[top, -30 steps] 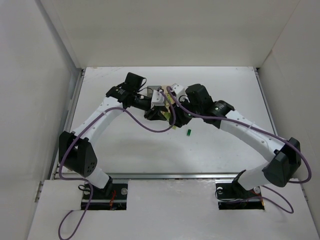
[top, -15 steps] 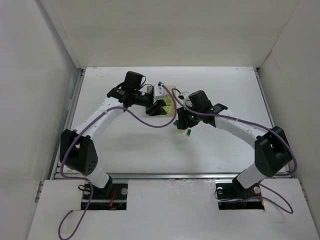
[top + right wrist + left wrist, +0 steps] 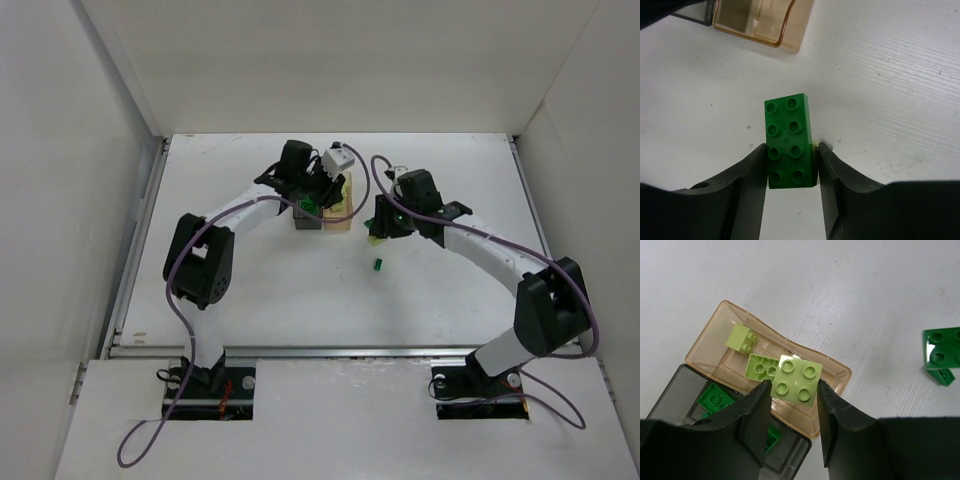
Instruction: Sort the legos into containers by color
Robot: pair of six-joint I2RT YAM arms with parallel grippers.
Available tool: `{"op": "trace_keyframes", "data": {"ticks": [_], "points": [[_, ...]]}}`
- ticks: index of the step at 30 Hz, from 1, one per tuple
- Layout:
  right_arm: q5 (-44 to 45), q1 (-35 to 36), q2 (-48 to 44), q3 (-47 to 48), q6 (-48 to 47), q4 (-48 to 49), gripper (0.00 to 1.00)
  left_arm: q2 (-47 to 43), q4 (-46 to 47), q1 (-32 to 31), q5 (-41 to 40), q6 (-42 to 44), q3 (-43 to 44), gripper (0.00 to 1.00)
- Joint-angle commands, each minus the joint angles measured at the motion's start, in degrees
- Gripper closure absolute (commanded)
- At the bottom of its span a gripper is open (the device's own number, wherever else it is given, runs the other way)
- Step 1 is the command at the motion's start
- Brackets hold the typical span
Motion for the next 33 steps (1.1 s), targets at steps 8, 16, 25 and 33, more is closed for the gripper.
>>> {"op": "trace_keyframes", "data": {"ticks": [8, 16, 25, 33], "points": [[2.8, -0.2, -4.1, 4.9, 1.0, 0.9, 1.00, 0.7, 4.8, -1.0, -3.7, -4.6, 3.6, 0.36], [-0.3, -3.1, -4.1, 10.9, 5.5, -1.3, 1.00, -5.9, -6.3, 0.3, -0.2, -4.1, 5.5, 0.33], [-3.7, -3.0, -4.1, 12.0, 24.0, 6.1, 1.00, -21.9, -0.9, -5.4, 1.8, -0.2, -6.9, 0.02], [-1.7, -0.8, -5.4, 12.0, 27.2, 6.8, 1.00, -19.9, -1.2, -7.2, 0.0, -3.7, -5.7, 0.00]]}}
